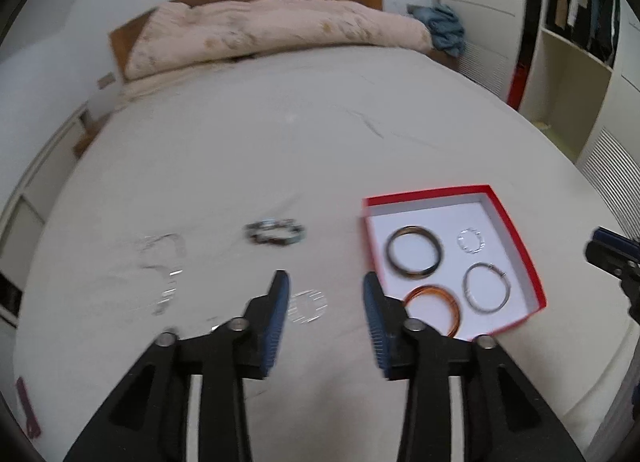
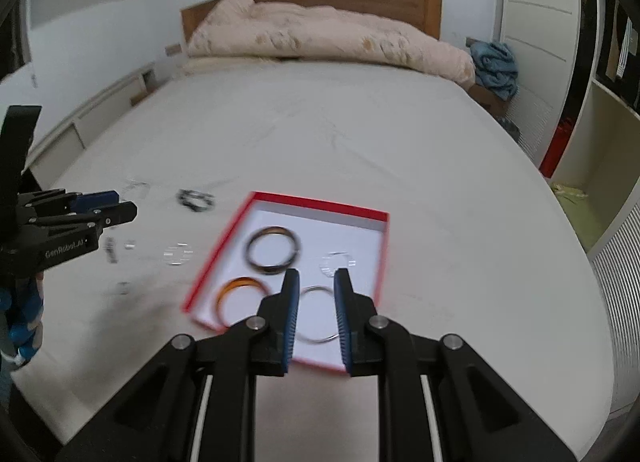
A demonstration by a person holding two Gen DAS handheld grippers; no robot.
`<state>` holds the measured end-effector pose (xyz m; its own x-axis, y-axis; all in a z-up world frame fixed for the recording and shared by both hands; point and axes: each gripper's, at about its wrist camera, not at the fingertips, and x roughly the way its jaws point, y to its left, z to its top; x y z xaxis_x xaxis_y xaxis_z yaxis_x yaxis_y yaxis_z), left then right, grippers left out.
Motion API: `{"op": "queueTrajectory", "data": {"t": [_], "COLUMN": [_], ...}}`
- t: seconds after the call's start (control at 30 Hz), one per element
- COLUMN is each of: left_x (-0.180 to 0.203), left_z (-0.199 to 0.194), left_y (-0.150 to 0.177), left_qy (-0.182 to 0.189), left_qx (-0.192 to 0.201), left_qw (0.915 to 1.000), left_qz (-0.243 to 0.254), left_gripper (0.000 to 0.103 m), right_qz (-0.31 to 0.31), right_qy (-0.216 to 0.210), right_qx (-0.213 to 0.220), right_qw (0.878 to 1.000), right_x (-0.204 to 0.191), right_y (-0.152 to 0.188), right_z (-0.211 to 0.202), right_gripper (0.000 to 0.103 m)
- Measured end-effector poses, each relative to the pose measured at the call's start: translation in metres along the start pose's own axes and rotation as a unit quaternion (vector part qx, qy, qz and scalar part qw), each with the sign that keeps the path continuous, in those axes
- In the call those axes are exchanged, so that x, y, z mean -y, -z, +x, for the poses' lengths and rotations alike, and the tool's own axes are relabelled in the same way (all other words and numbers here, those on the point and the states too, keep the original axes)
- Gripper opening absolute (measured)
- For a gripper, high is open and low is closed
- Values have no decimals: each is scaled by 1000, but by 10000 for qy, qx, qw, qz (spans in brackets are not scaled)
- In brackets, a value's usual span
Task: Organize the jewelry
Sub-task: 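Withdraw both tools from the box back over the bed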
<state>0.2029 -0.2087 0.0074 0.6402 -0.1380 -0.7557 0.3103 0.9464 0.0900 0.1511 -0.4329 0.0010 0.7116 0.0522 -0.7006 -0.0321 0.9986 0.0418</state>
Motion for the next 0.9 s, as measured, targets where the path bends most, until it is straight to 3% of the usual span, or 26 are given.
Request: {"op": "queueTrajectory", "data": {"t": [0.3,0.43,0.5,0.53,0.73,0.9], "left_x": [-96,-128,-142,-149,-174,-190], "left_z": [-82,-118,-131,-139,-160,-154], "left_y": [55,86,99,107,141,159], "left_qy": [-553,-702,-748,-773,-799,-792], "left_qx": [222,376,439,478,545,495], "left_qw": [9971,9940,9926,9916,9872,9845], "left_qz": [-472,-751,-849,-922,-1267,-1481], "left_gripper": [45,50,54,55,57,57], "right_qz": [-59,-86,-91,-88,-181,-231], "right_qy": [-360,-457,-507,-570,-833,-995], "right_qx": [402,517,569,614,785,746], "right_qw": [9985,9976,9970,9964,9933,9920], "right_x": [-79,-115,-128,-137,-174,-193], "right_y": [21,30,35,38,54,61], "right_z": [-71,-94,-103,-108,-127,-115], "right_gripper": [17,17,26,35,39,39]}}
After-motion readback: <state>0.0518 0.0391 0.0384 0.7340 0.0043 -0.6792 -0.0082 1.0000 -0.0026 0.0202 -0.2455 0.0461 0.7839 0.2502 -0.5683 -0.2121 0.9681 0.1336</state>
